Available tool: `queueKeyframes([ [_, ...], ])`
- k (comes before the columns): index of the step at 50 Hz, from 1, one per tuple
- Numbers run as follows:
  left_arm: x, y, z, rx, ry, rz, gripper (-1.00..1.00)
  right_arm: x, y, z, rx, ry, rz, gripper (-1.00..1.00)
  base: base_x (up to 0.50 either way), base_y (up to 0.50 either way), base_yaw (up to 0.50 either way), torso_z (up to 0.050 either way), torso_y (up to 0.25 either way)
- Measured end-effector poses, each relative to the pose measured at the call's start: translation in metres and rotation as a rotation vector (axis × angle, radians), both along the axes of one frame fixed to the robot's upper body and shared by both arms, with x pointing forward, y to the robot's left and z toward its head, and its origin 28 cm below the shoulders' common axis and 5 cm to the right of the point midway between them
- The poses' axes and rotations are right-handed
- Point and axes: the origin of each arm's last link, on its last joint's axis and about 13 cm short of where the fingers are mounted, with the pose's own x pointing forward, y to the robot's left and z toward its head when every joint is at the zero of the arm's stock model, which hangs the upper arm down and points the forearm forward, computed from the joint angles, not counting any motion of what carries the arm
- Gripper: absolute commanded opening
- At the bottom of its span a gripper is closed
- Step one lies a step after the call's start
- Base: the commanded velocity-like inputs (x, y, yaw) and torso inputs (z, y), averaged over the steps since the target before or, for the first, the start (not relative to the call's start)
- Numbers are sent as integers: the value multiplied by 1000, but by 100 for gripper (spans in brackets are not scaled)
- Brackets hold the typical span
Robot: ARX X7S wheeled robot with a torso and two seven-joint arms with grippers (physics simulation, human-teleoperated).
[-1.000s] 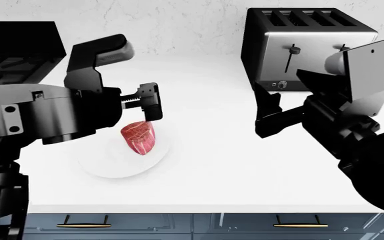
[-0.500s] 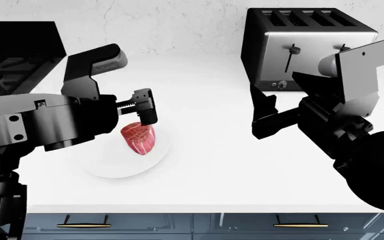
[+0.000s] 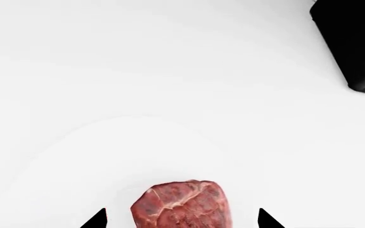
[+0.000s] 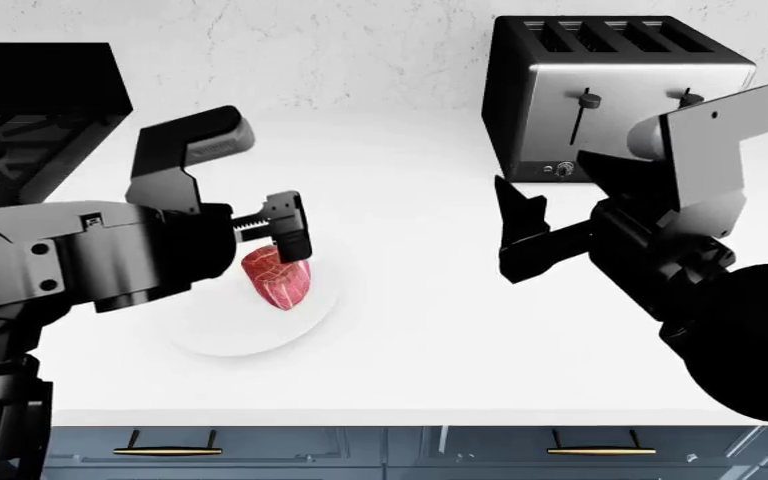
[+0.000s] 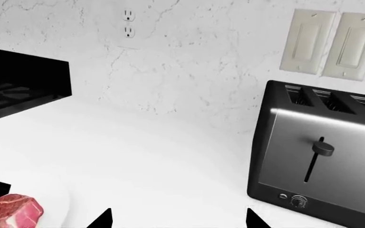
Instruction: Frozen meat rests on a plate on the counter. Retrieve the meat and place it in a pot on a burner. Then turn the burner on.
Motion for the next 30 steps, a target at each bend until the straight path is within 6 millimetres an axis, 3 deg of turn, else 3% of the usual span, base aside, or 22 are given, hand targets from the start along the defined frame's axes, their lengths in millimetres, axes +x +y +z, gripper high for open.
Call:
queueKeyframes([
  [30, 12, -2, -15, 1, 37, -13, 100, 8, 0, -5, -4, 24, -8, 100, 0, 0, 0, 0, 0],
])
